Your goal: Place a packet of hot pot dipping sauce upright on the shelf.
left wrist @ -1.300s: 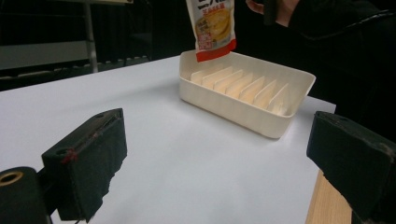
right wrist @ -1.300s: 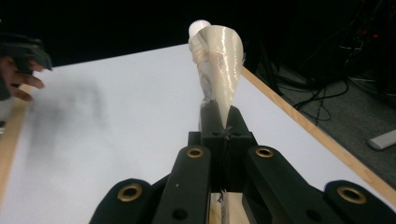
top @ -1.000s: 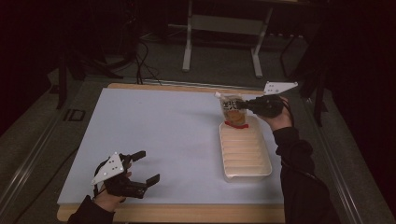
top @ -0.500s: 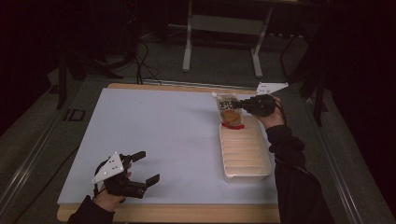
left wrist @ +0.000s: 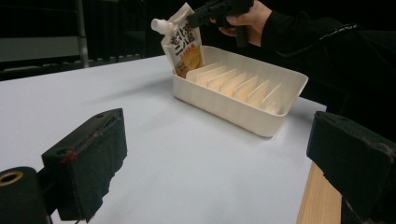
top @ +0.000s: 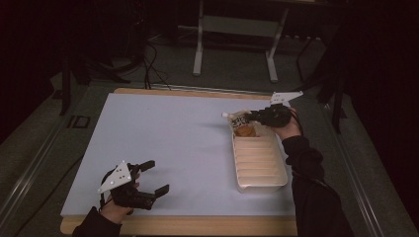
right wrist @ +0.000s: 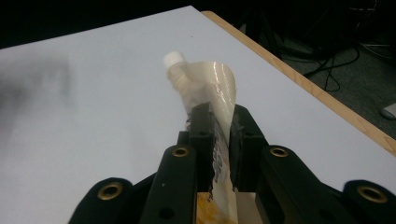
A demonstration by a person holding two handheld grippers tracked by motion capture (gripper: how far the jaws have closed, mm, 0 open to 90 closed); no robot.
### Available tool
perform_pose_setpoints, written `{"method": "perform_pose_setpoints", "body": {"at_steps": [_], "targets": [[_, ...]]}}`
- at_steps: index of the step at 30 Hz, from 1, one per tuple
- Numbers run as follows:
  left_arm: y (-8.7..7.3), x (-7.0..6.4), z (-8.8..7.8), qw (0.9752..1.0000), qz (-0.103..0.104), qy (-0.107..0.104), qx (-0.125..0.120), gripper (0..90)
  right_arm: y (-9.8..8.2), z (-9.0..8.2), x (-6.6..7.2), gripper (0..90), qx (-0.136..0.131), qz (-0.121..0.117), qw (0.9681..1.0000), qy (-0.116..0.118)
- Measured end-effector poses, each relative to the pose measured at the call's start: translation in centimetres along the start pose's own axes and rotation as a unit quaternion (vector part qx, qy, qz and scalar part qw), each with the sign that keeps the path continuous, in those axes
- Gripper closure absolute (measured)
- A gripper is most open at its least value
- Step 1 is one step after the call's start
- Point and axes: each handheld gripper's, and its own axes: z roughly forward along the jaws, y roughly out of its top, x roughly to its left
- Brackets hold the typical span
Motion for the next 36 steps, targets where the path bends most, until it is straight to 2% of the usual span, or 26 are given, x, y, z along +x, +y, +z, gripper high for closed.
{"method": "perform_pose_setpoints", "body": {"at_steps": [2, 3, 7, 12, 15, 16, 17, 19, 21, 23, 24, 27, 30, 36], "targets": [[0.0, 0.0, 0.0, 1.0000, -0.001, -0.001, 0.001, 5.1, 0.2, -0.2, 0.2, 78.9, 0.000, -0.004, 1.0000, -0.003], [0.0, 0.0, 0.0, 1.0000, -0.001, -0.001, 0.001, 5.1, 0.4, -0.8, 0.4, 78.6, -0.014, -0.004, 0.9999, -0.006], [-0.1, 0.0, 0.0, 1.0000, -0.003, -0.002, 0.002, 5.0, 0.8, -1.6, 0.8, 79.9, -0.026, -0.003, 0.9996, -0.006], [0.0, -0.1, 0.1, 1.0000, -0.004, -0.003, 0.002, 5.0, 1.0, -2.0, 1.4, 80.7, -0.017, -0.007, 0.9998, -0.010], [-0.1, 0.0, 0.1, 1.0000, -0.005, -0.005, 0.003, 5.1, 1.1, -2.2, 1.7, 83.7, -0.021, -0.005, 0.9998, -0.001], [-0.1, 0.0, 0.1, 1.0000, -0.006, -0.004, 0.003, 5.0, 1.1, -2.2, 1.9, 82.3, -0.019, -0.008, 0.9998, 0.001], [-0.1, 0.0, 0.1, 1.0000, -0.006, -0.004, 0.003, 5.1, 1.2, -1.9, 2.0, 76.2, -0.001, -0.015, 0.9999, -0.007], [-0.1, 0.0, 0.1, 1.0000, -0.007, -0.005, 0.003, 5.0, 1.1, -1.7, 2.0, 73.5, 0.002, -0.019, 0.9997, -0.013], [0.0, -0.1, 0.1, 1.0000, -0.006, -0.006, 0.002, 5.0, 1.0, -1.3, 2.0, 73.4, 0.004, -0.016, 0.9999, -0.005], [0.0, 0.0, 0.1, 1.0000, -0.007, -0.005, 0.001, 5.0, 0.9, -1.0, 2.2, 78.1, 0.008, -0.017, 0.9998, -0.005], [0.0, 0.0, 0.1, 1.0000, -0.008, -0.006, 0.001, 5.0, 0.9, -0.9, 2.3, 84.2, 0.012, -0.019, 0.9997, -0.011], [-0.1, 0.0, 0.1, 0.9999, -0.009, -0.006, 0.001, 5.1, 0.9, -0.9, 2.3, 87.2, 0.014, -0.023, 0.9995, -0.017], [-0.1, 0.0, 0.1, 1.0000, -0.008, -0.006, 0.001, 5.0, 0.9, -1.1, 2.2, 88.8, 0.015, -0.015, 0.9995, -0.022], [0.0, 0.1, 0.1, 0.9999, -0.010, -0.006, -0.001, 5.1, -0.1, -2.7, 1.3, 88.7, 0.005, -0.001, 0.9991, -0.042]]}}
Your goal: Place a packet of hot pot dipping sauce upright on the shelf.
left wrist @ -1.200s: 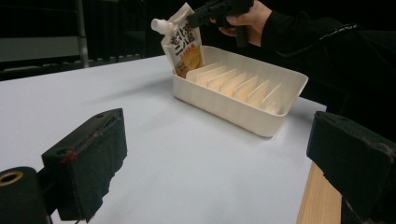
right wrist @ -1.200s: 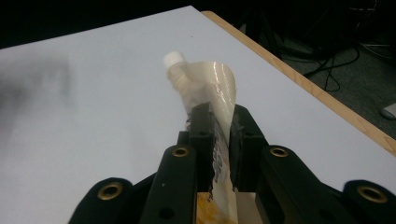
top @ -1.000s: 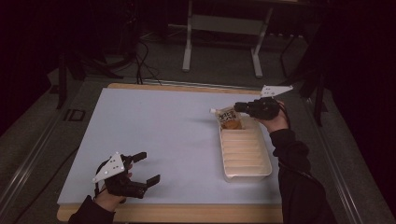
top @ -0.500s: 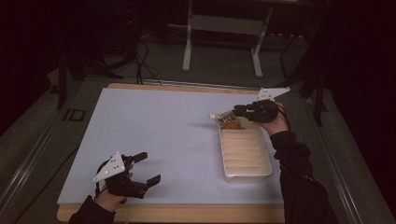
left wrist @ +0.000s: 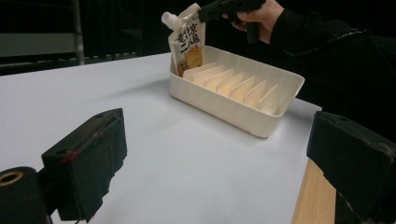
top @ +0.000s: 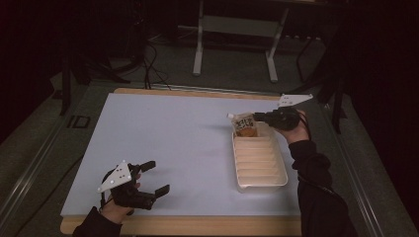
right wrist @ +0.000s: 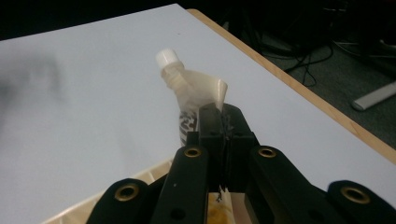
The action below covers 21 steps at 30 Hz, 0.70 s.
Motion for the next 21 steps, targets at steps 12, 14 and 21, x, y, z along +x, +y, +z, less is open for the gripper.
{"method": "perform_pose_setpoints", "body": {"at_steps": [12, 14, 21], "targets": [[-0.1, 0.0, 0.2, 1.0000, 0.001, -0.003, 0.003, 5.0, -1.0, -2.5, -0.9, 77.1, -0.034, 0.048, 0.9980, -0.021], [-0.1, 0.0, 0.2, 1.0000, 0.001, -0.004, 0.004, 5.1, -0.7, -2.8, -0.6, 76.6, -0.037, 0.047, 0.9979, -0.024], [0.0, -0.1, 0.2, 1.0000, 0.003, -0.004, 0.003, 5.0, 0.9, -3.1, 1.1, 70.6, -0.045, 0.059, 0.9972, -0.015]]}}
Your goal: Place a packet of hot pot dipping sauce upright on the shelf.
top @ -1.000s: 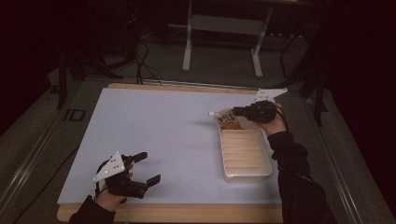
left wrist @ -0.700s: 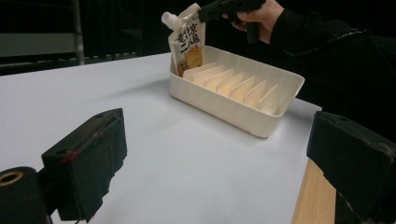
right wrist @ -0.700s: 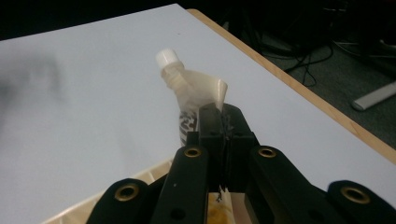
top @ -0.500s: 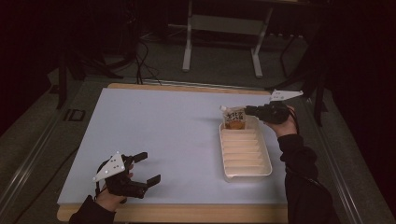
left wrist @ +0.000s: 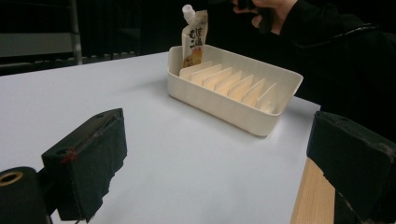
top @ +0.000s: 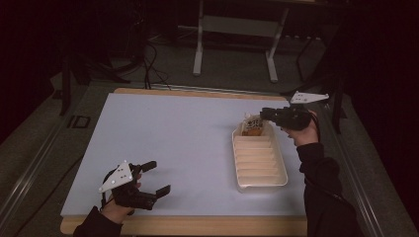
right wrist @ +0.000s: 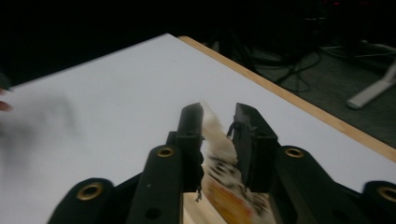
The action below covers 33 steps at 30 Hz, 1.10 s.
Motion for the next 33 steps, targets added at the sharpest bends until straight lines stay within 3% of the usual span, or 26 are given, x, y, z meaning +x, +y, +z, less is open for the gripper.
{"method": "perform_pose_setpoints", "body": {"at_steps": [5, 14, 23, 26, 32, 33], "targets": [[0.0, 0.0, 0.0, 1.0000, 0.003, 0.000, 0.002, 5.0, 1.2, 0.3, 2.1, 65.9, -0.001, -0.003, 0.9999, 0.014], [0.0, -0.1, 0.1, 0.9999, 0.008, 0.000, 0.006, 5.0, 2.5, 1.1, 6.3, 47.7, 0.003, -0.019, 0.9993, 0.031], [0.2, -0.4, 0.0, 0.9998, 0.019, 0.001, 0.006, 5.0, 2.5, 1.5, 10.4, 19.2, -0.007, -0.016, 0.9994, 0.030], [0.2, -0.4, 0.1, 0.9998, 0.021, 0.001, 0.005, 5.0, 2.0, 1.6, 12.1, 18.0, -0.017, -0.022, 0.9986, 0.045], [0.1, -0.4, 0.1, 0.9998, 0.020, 0.002, 0.007, 5.0, 1.5, 1.6, 13.5, 17.1, -0.013, -0.029, 0.9987, 0.040], [0.1, -0.3, 0.2, 0.9998, 0.020, 0.002, 0.008, 5.1, 0.9, 1.6, 14.4, 13.9, -0.013, -0.032, 0.9986, 0.040]]}}
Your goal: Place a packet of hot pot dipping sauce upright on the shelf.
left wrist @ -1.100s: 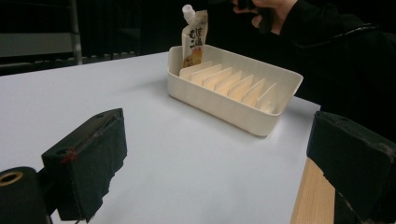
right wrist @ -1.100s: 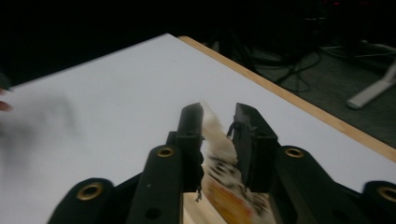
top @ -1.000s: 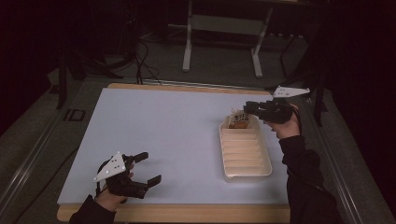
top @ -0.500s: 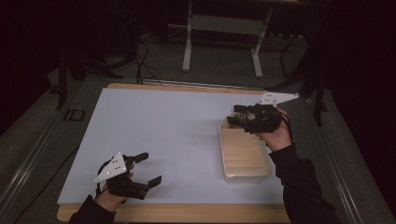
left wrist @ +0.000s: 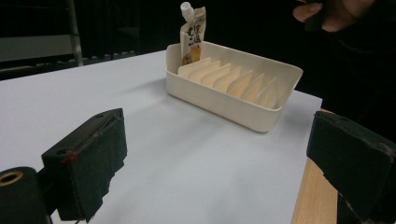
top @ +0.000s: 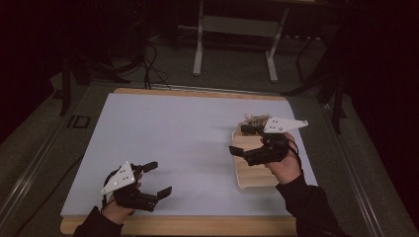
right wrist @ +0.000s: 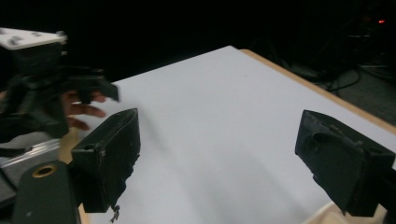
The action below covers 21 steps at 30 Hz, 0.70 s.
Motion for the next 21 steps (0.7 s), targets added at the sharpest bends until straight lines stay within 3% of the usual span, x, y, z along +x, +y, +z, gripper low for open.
{"method": "perform_pose_setpoints", "body": {"at_steps": [7, 10, 19, 21], "targets": [[0.1, -0.1, -0.1, 1.0000, 0.000, 0.000, -0.002, 5.1, -1.3, -0.4, 1.5, 12.7, -0.009, 0.013, 0.9998, 0.009], [0.1, -0.1, -0.1, 1.0000, 0.002, 0.000, 0.001, 5.0, -2.3, -0.3, 2.8, 12.6, 0.007, 0.004, 0.9999, 0.007], [0.1, -0.2, 0.0, 1.0000, 0.009, -0.002, 0.004, 5.0, -4.7, 0.1, 4.7, 13.3, 0.025, 0.004, 0.9994, 0.024], [0.1, -0.2, 0.0, 1.0000, 0.008, -0.001, 0.004, 5.0, -5.2, 0.0, 5.1, 13.5, 0.029, -0.002, 0.9994, 0.017]]}}
